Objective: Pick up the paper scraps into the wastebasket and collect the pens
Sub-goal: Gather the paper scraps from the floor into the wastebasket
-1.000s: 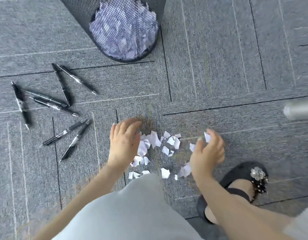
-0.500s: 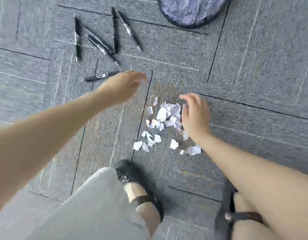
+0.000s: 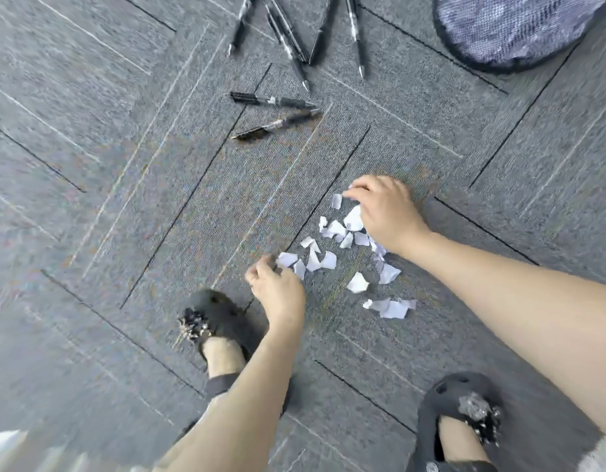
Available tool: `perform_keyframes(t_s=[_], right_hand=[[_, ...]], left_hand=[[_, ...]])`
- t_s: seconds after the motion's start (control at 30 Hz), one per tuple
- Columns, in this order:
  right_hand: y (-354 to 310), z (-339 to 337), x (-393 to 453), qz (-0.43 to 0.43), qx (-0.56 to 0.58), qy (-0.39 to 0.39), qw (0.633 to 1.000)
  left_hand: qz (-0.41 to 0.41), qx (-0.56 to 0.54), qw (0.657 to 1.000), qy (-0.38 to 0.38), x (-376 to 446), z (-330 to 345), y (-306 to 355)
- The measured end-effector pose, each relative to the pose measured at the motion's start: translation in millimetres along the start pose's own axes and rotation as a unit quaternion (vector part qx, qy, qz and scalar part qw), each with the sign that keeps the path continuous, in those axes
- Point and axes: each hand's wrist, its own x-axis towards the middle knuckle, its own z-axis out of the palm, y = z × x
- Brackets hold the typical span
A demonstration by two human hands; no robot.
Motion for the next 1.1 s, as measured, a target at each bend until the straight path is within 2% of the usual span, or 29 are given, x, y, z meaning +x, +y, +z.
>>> perform_keyframes(t_s=[0.07,0.2,0.3,0.4,0.47,0.57,0.67,0.83,0.9,1.0,1.03,1.1], right_hand=[[2,8,-12,0.011,0.006,0.009,1.0],[0,11,-35,0.042,0.048,0.045,0.997],[1,9,-53,0.176,0.074,0.159,0.969],[6,23,-87,0.283,0.09,0.191,0.936],[7,39,-115,0.314,0.095,0.181,0.927],[-5,66,-149,0.349,0.093,0.159,0.919],[-20,88,-162,0.339,0.081,0.099,0.932],[-18,96,-147,0.307,0.002,0.058,0.95],[-14,91,-137,0.289,0.004,0.093,0.953],[-1,76,-108,0.277,0.036,0.16,0.947],[4,72,-96,0.264,0.036,0.172,0.948],[11,63,-71,0.201,0.01,0.167,0.965]], left_hand=[[0.044,-0.012,0.999,-0.013,-18,16,1],[0.172,-0.036,0.978,-0.113,-41,38,21],[0.204,-0.073,0.973,-0.076,-35,39,34],[0.276,-0.006,0.96,-0.056,-10,34,37],[0.356,0.093,0.927,-0.078,10,35,44],[0.455,0.218,0.853,-0.132,30,45,64],[0.499,0.289,0.796,-0.182,36,57,74],[0.544,0.341,0.734,-0.223,37,45,59],[0.531,0.321,0.751,-0.225,36,37,49],[0.481,0.262,0.816,-0.186,33,29,34],[0.473,0.254,0.824,-0.179,31,28,29],[0.486,0.258,0.816,-0.176,28,30,20]])
